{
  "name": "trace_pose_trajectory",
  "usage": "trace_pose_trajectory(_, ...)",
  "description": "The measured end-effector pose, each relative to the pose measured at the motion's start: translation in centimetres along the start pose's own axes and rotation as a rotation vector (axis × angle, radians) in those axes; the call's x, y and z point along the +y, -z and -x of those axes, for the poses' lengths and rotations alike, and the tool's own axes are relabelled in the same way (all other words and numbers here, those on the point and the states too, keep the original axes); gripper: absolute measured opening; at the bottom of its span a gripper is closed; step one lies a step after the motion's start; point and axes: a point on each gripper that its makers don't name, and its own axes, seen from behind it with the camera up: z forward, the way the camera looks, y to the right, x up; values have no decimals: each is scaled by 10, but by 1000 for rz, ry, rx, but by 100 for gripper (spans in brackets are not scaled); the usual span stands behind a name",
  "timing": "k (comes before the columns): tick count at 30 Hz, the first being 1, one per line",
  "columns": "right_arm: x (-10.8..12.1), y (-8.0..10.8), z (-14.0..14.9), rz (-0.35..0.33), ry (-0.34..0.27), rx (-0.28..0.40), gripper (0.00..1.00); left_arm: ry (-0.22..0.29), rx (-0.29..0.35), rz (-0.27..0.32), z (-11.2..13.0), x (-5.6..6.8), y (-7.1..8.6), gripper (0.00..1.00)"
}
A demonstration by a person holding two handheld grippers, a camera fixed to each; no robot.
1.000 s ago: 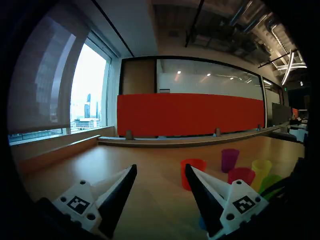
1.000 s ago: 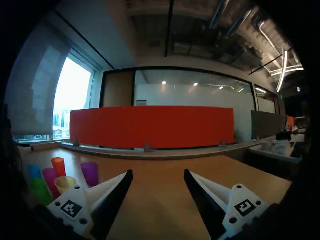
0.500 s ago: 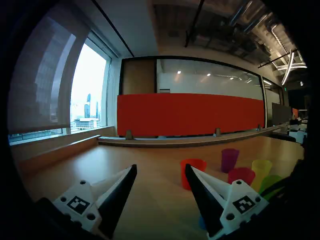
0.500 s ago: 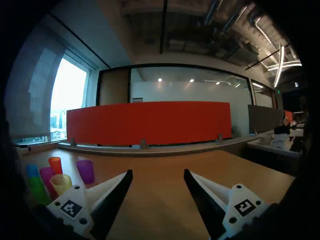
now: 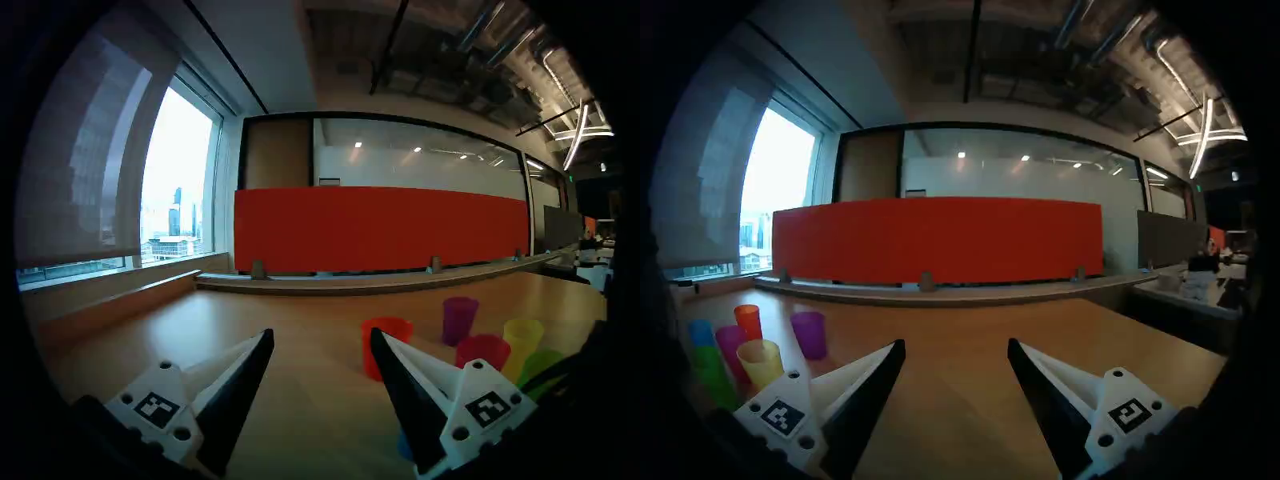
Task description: Pour water
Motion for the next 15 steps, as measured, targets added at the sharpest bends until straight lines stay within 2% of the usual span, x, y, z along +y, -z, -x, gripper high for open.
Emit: trace_pose_trajectory(15, -2, 0, 0, 0, 5, -1, 99, 0, 0, 0, 0, 0, 0, 88)
